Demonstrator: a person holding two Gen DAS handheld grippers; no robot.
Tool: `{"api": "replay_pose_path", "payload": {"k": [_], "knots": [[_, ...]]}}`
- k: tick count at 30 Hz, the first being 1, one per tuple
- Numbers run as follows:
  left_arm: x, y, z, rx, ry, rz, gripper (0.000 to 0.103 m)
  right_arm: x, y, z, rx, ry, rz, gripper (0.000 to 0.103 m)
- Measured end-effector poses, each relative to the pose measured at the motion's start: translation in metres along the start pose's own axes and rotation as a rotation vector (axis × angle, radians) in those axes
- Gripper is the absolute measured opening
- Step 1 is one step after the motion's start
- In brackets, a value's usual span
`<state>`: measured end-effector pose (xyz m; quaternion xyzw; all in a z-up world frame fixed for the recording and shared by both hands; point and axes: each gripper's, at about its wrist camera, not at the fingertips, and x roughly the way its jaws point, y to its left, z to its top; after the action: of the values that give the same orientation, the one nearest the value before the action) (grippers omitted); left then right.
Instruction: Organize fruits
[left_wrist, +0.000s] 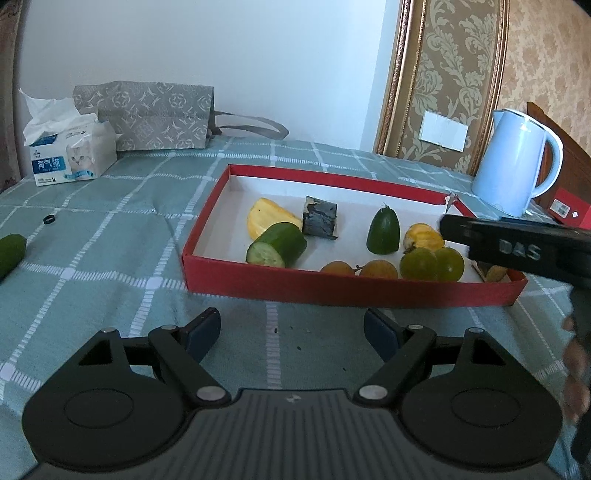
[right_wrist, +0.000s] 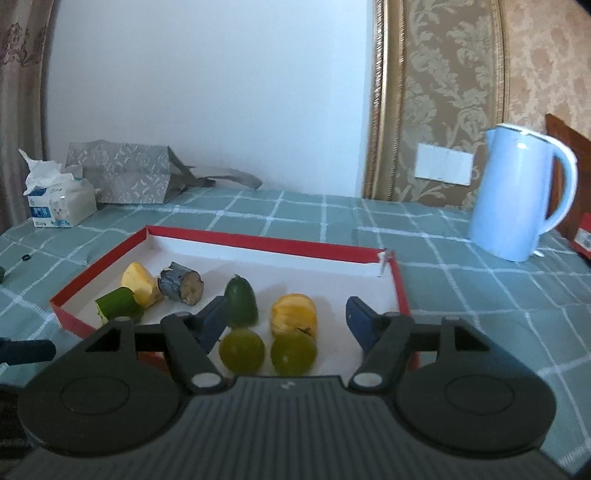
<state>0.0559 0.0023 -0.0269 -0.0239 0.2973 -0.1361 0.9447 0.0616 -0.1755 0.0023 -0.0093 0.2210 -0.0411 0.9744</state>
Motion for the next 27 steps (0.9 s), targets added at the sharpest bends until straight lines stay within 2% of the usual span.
{"api": "replay_pose_path", "payload": {"k": [2,8,14,20,27], "knots": [[0.0,0.0,0.0,-0.003,0.002,0.0,0.085,-0.007,-0.001,-0.004,0.005,0.003,-0.012,0.08],[-0.002,0.001,-0.001,-0.011,-0.008,0.018,0.085,-0.026,-0.011,-0.026,0.051,0.017,-0.062,0.093],[-0.007,0.0,-0.001,-0.042,-0.007,0.017,0.085,-0.035,-0.014,-0.045,0.053,0.053,-0.073,0.1],[-0.019,-0.004,-0.004,-0.082,-0.023,0.009,0.085,-0.039,-0.015,-0.048,0.064,0.056,-0.105,0.103],[-0.04,-0.032,-0.013,0.029,-0.093,0.083,0.085,-0.046,-0.013,-0.048,0.082,0.05,-0.122,0.103]]}}
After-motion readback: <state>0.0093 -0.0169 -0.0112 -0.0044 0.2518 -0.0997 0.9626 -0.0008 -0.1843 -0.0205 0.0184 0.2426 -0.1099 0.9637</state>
